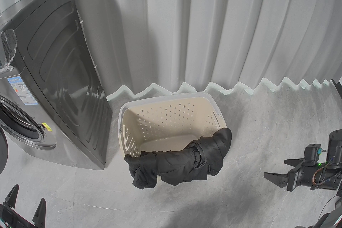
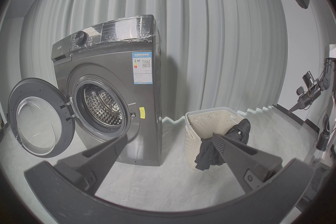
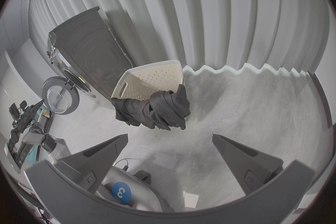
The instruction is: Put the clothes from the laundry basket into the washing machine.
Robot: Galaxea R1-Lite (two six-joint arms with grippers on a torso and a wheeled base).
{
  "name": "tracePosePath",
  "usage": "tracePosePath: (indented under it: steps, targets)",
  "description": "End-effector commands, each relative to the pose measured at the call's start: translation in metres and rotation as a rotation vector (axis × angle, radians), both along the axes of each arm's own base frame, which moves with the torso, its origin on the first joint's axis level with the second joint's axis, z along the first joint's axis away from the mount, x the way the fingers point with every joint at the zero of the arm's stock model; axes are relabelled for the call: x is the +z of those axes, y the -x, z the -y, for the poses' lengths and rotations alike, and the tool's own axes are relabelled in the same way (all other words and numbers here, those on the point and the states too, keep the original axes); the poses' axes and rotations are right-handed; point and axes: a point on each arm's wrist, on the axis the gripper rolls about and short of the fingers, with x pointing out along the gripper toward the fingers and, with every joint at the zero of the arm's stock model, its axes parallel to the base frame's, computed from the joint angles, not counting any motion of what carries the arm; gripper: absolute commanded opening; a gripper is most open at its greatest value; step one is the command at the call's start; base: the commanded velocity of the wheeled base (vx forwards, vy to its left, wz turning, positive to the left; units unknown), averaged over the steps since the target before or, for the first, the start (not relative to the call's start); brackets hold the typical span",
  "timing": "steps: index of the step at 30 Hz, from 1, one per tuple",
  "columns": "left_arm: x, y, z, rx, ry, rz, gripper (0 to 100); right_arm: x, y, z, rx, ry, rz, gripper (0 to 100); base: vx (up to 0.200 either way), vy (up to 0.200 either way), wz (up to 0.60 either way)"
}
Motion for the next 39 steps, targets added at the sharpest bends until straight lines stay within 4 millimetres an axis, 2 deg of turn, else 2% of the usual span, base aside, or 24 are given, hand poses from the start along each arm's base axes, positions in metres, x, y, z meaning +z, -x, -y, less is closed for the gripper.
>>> tracePosePath:
  steps: [1,12,22,32,34,35,39]
  targets:
    - [-0.005,0.000,0.000,0.002,0.001,-0.001,100,-0.029,-0.027,-0.014,0.016,0.030,-0.139,100,0.000,0.000,0.00]
    - [-0.005,0.000,0.000,0.002,0.001,-0.001,100,-0.066,-0.072,-0.035,0.010,0.033,-0.095,100,0.000,0.000,0.00]
    - [-0.005,0.000,0.000,0.000,0.001,-0.001,100,-0.097,-0.098,-0.045,0.004,0.041,-0.090,100,0.000,0.000,0.00]
    - [-0.005,0.000,0.000,0.000,0.001,-0.001,100,-0.113,-0.123,-0.056,0.012,0.041,-0.081,100,0.000,0.000,0.00]
    - [-0.005,0.000,0.000,0.000,0.001,-0.001,100,-0.113,-0.123,-0.056,0.012,0.041,-0.081,100,0.000,0.000,0.00]
    - [-0.005,0.000,0.000,0.002,0.001,-0.001,100,-0.117,-0.133,-0.061,0.012,0.034,-0.070,100,0.000,0.000,0.00]
    - [-0.005,0.000,0.000,0.002,0.001,-0.001,100,-0.122,-0.140,-0.065,0.015,0.030,-0.061,100,0.000,0.000,0.00]
